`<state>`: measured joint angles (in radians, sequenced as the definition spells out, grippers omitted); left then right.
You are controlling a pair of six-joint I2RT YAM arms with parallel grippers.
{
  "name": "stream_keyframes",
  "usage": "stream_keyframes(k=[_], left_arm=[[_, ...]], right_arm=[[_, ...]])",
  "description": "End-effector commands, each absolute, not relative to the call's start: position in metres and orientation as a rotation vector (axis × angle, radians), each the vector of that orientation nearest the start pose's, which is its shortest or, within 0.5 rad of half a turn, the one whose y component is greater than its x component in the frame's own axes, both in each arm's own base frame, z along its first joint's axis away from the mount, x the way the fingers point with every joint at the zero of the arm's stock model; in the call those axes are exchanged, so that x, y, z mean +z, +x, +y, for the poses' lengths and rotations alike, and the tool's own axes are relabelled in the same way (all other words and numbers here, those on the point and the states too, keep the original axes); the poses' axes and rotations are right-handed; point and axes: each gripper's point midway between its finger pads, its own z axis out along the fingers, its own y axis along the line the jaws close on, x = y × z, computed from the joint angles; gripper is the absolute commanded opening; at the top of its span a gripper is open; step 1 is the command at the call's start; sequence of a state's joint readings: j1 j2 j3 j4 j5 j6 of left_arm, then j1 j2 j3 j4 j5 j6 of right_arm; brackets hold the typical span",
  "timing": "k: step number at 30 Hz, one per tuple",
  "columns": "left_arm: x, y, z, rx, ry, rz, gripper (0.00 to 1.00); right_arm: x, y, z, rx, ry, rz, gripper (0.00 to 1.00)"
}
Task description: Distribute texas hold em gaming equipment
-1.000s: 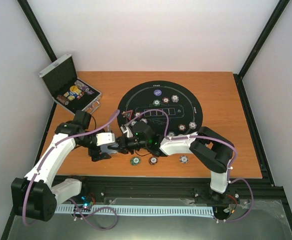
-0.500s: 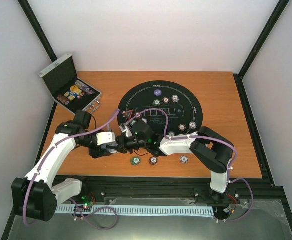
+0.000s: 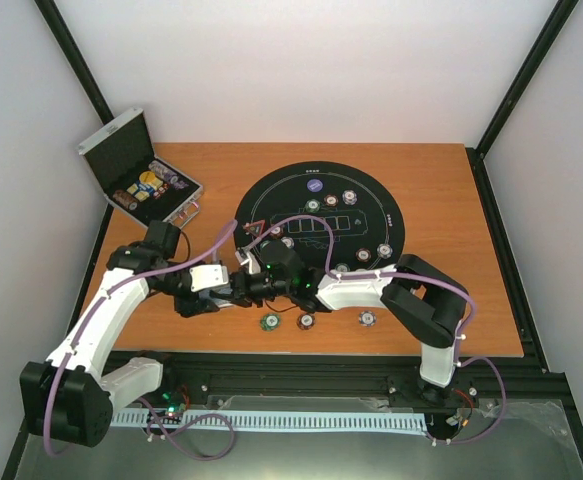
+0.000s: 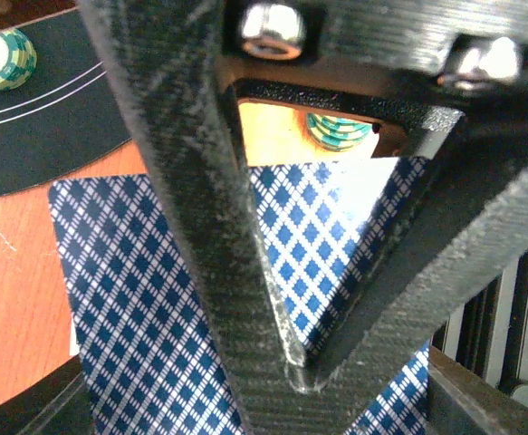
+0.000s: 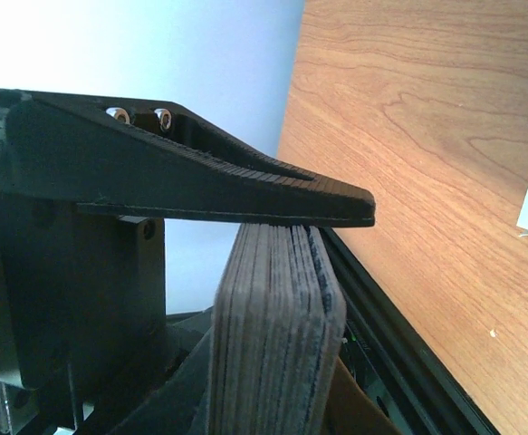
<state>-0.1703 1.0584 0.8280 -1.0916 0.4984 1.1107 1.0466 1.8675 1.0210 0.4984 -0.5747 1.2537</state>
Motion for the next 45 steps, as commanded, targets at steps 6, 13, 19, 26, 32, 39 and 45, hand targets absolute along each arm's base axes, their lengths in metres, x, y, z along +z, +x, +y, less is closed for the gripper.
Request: stream_keyframes(k=[6, 13, 19, 26, 32, 39, 45], left_arm=[[0.180, 0.175, -0.133, -0.531, 1.630, 1.939, 0.31], [0.189, 0.173, -0.135, -0.547, 1.603, 1.935, 0.05], [0.192, 0.171, -0.136, -0.571, 1.589, 1.944, 0.01], [0.184, 0.169, -0.130, -0.537, 1.624, 1.967, 0.01], [0.176, 0.173, -0.124, -0.482, 1.644, 1.985, 0.01], [0.159, 0.174, -0.117, -0.437, 1.672, 2.020, 0.01], [0.153, 0.174, -0.116, -0.434, 1.676, 2.036, 0.01]], right_arm=[[0.089, 0.175, 0.468, 1.631, -0.160, 2.667, 0.05], [0.086, 0.180, 0.461, 1.575, -0.143, 2.673, 0.06], [0.082, 0.180, 0.452, 1.517, -0.127, 2.689, 0.11], [0.104, 0.185, 0.456, 1.497, -0.201, 2.660, 0.42], [0.115, 0.188, 0.458, 1.497, -0.240, 2.654, 0.46], [0.119, 0.187, 0.451, 1.470, -0.252, 2.656, 0.47], [0.131, 0.190, 0.451, 1.472, -0.278, 2.631, 0.44]])
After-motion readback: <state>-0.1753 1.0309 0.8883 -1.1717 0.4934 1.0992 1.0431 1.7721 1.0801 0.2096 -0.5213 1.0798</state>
